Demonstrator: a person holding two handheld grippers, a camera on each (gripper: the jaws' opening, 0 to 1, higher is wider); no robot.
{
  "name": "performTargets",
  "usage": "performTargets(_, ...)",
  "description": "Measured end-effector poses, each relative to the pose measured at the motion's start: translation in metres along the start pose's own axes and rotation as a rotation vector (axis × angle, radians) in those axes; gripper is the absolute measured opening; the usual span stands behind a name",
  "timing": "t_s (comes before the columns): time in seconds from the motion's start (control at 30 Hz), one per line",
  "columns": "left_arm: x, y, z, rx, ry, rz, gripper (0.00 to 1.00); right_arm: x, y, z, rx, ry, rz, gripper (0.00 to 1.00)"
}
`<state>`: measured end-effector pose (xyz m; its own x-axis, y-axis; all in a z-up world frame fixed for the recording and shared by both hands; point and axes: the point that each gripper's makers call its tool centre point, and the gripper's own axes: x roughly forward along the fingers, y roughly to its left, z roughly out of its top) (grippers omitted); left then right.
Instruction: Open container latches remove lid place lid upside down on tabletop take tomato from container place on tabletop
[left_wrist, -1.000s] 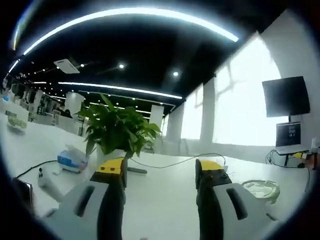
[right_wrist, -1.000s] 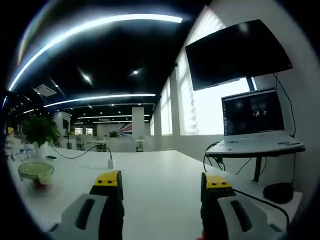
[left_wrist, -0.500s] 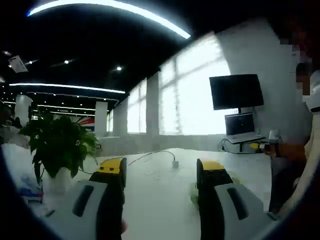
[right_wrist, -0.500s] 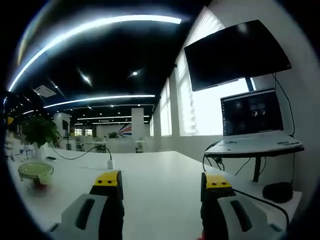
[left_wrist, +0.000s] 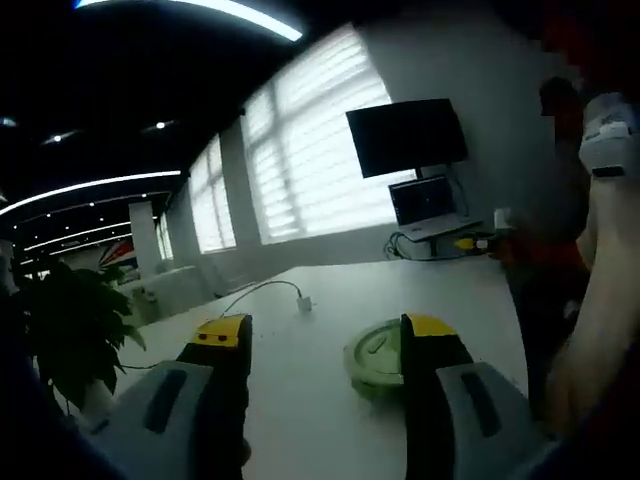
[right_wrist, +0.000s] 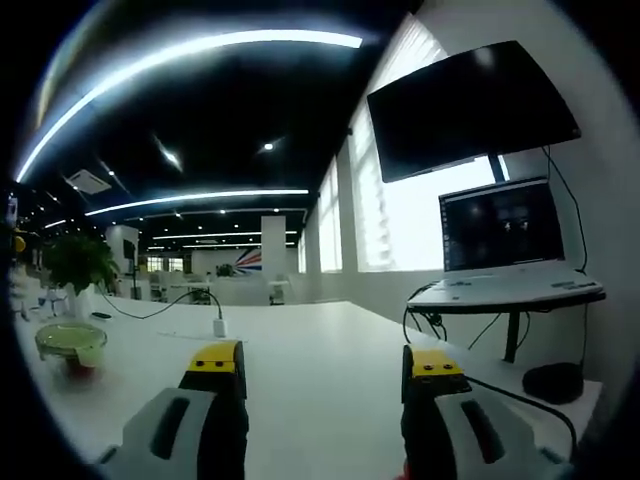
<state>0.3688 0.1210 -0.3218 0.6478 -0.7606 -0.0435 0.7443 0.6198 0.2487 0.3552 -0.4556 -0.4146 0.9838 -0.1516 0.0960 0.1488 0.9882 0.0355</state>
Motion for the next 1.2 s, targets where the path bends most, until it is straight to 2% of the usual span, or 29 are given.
performTargets(0.13, 0.013, -0.005, -0.006, 0.027, 0.056, -0.057, 0.56, -0.001, -0.001, 0.000, 0.000, 0.000, -0.001, 0.57)
performTargets(0.23, 0.023, -0.005, -0.016, 0.088, 0.131, -0.087, 0.55, -0.001, -0.001, 0.000, -0.001, 0.001, -0.003, 0.57)
performTargets(0.37, 0.035, -0.018, -0.025, 0.093, 0.193, -0.195, 0.55, -0.002, 0.000, 0.001, -0.003, -0.001, -0.004, 0.57)
performTargets(0.43, 0.042, -0.019, -0.028, 0.104, 0.223, -0.214, 0.55, -0.003, 0.000, 0.001, -0.001, 0.000, -0.003, 0.57)
performTargets(0.67, 0.059, -0.029, -0.028, 0.137, 0.255, -0.293, 0.55, -0.006, -0.002, -0.002, -0.004, 0.008, -0.014, 0.57)
performTargets(0.87, 0.075, -0.038, -0.043, 0.162, 0.341, -0.367, 0.55, -0.005, 0.000, 0.000, -0.006, 0.007, -0.012, 0.57)
performTargets(0.97, 0.082, -0.046, -0.049, 0.148, 0.378, -0.422, 0.57, -0.004, 0.003, -0.002, -0.003, 0.010, -0.009, 0.56)
performTargets(1.2, 0.104, -0.052, -0.058, 0.165, 0.419, -0.461, 0.59, -0.006, 0.004, -0.002, 0.005, 0.012, -0.009, 0.56)
